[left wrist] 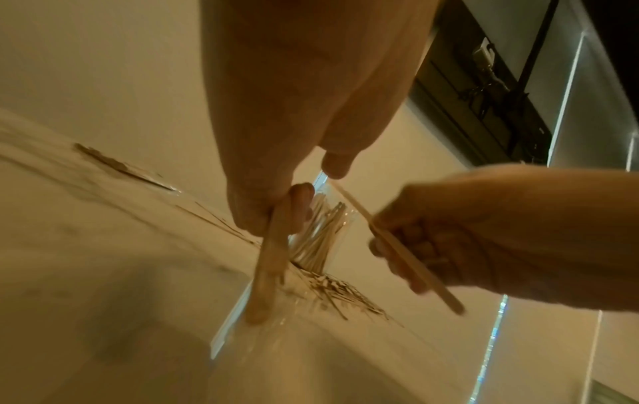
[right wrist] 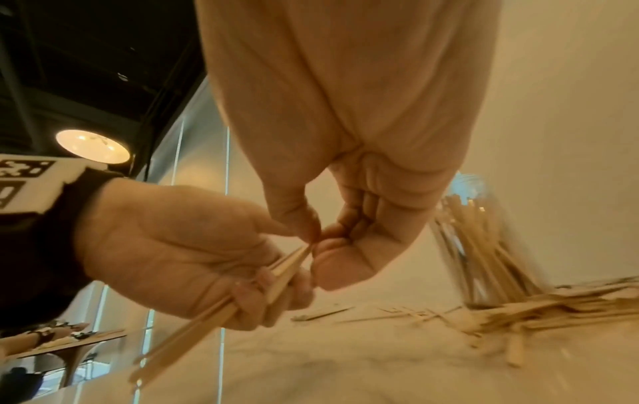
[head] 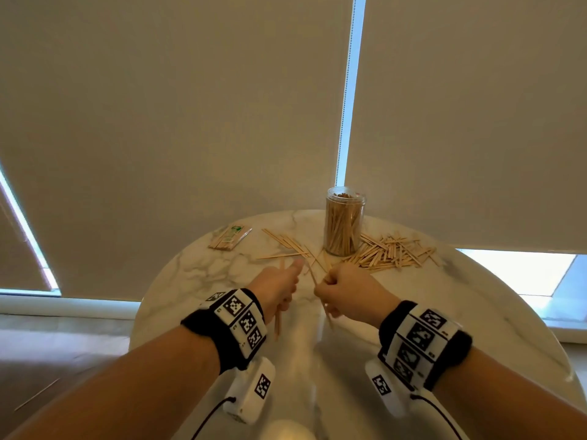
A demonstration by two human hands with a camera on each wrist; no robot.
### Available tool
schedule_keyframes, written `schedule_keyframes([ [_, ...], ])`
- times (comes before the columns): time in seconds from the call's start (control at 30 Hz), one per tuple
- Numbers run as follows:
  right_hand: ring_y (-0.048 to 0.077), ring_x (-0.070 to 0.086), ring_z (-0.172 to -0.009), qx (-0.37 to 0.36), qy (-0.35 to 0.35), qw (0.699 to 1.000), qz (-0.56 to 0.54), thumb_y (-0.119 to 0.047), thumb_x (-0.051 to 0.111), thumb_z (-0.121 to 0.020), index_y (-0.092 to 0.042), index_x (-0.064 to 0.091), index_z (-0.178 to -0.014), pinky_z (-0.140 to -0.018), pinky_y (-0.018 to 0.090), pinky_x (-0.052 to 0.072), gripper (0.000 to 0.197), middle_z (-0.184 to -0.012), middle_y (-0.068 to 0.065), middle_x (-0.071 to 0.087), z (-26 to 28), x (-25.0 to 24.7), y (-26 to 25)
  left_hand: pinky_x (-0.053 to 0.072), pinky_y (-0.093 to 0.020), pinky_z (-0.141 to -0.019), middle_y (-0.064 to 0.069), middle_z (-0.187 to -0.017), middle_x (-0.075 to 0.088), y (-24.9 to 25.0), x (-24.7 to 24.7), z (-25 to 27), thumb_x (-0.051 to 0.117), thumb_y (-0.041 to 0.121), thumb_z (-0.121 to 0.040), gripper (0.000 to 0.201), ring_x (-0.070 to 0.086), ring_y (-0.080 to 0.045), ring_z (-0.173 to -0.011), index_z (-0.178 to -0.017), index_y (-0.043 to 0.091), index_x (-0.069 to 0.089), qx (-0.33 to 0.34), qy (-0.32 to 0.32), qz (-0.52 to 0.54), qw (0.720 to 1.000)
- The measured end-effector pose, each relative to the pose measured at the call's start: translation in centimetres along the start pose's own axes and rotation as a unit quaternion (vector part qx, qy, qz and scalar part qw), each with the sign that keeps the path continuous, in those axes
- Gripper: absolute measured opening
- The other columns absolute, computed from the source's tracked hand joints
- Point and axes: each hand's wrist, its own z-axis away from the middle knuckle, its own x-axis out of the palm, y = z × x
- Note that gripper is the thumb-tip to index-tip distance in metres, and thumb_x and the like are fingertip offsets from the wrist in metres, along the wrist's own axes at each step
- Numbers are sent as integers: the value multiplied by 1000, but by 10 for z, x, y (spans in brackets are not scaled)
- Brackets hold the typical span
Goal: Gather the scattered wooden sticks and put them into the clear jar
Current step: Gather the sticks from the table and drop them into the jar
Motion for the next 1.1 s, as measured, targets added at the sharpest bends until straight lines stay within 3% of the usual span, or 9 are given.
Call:
schedule_keyframes([
  [0.13, 27, 72, -71, -51, 29, 998, -36, -18, 61, -90, -8, 69, -73, -70, 40, 60, 22, -76, 14, 75, -12, 10, -21, 37, -32, -54, -10, -69, 51, 7, 12, -16, 39, 43, -104, 45, 43, -17, -53, -84, 8, 60, 36, -34, 11, 999],
  [0.23, 26, 71, -74, -30, 36, 999, -12, -21, 58, -92, -7, 72, -85, -70, 39, 61, 21, -82, 10, 74, -39, 6, -18, 47, -35, -62, -8, -77, 58, 22, 1, -40, 34, 38, -106, 39, 56, -20, -65, -105, 9, 60, 29, 37, -23, 999],
  [0.33, 24, 65, -77, 13, 29, 992, 123, -28, 57, -93, -6, 66, -87, -60, 31, 52, 24, -78, 5, 65, -81, -5, -8, 54, -36, -64, -13, -97, 65, 40, -21, -78, 40, 31, -106, 42, 66, -29, -82, -127, -1, 54, 17, 75, -96, 992],
  [0.5, 23, 57, -81, 80, 18, 957, 279, -36, 50, -100, -7, 65, -109, -68, 30, 46, 33, -89, 5, 57, -145, -8, 0, 52, -34, -84, -13, -117, 67, 66, -40, -138, 59, 43, -94, 48, 65, -31, -104, -126, 8, 59, 42, 95, -413, 905],
  [0.63, 23, 59, -85, 102, -65, 923, 365, -68, 50, -91, -10, 63, -107, -72, 31, 50, 61, -85, 5, 57, -180, 7, 8, 45, -33, -97, -13, -136, 59, 65, -31, -183, 50, 29, -101, 41, 57, -28, -124, -133, 4, 58, 39, 90, -519, 849],
  [0.7, 24, 63, -95, 94, -81, 915, 384, -72, 52, -87, -9, 63, -108, -81, 33, 53, 67, -100, 7, 64, -189, 12, 12, 44, -36, -99, -14, -139, 56, 60, -22, -200, 50, 32, -102, 43, 55, -29, -126, -136, 7, 55, 34, 74, -542, 836],
  [0.87, 27, 64, -106, 49, -61, 939, 334, -41, 61, -96, -7, 64, -119, -83, 31, 50, 41, -115, 10, 67, -186, 10, 19, 44, -36, -98, -15, -135, 59, 52, 3, -224, 53, 62, -91, 70, 56, -30, -124, -132, 5, 58, 28, 46, -558, 828],
  [1.0, 29, 63, -93, 33, -67, 943, 324, -20, 56, -98, -2, 67, -112, -73, 29, 46, 25, -95, 11, 61, -176, 7, 24, 51, -36, -97, -10, -126, 64, 52, 11, -217, 63, 39, -94, 44, 62, -27, -115, -126, 9, 62, 27, 26, -599, 800],
  [1.1, 25, 55, -81, 31, -74, 941, 328, -18, 56, -98, -1, 70, -109, -73, 30, 47, 24, -87, 8, 56, -168, 3, 27, 50, -34, -95, -14, -126, 63, 56, 10, -203, 60, 25, -96, 34, 61, -28, -117, -125, 7, 63, 26, 23, -585, 811],
])
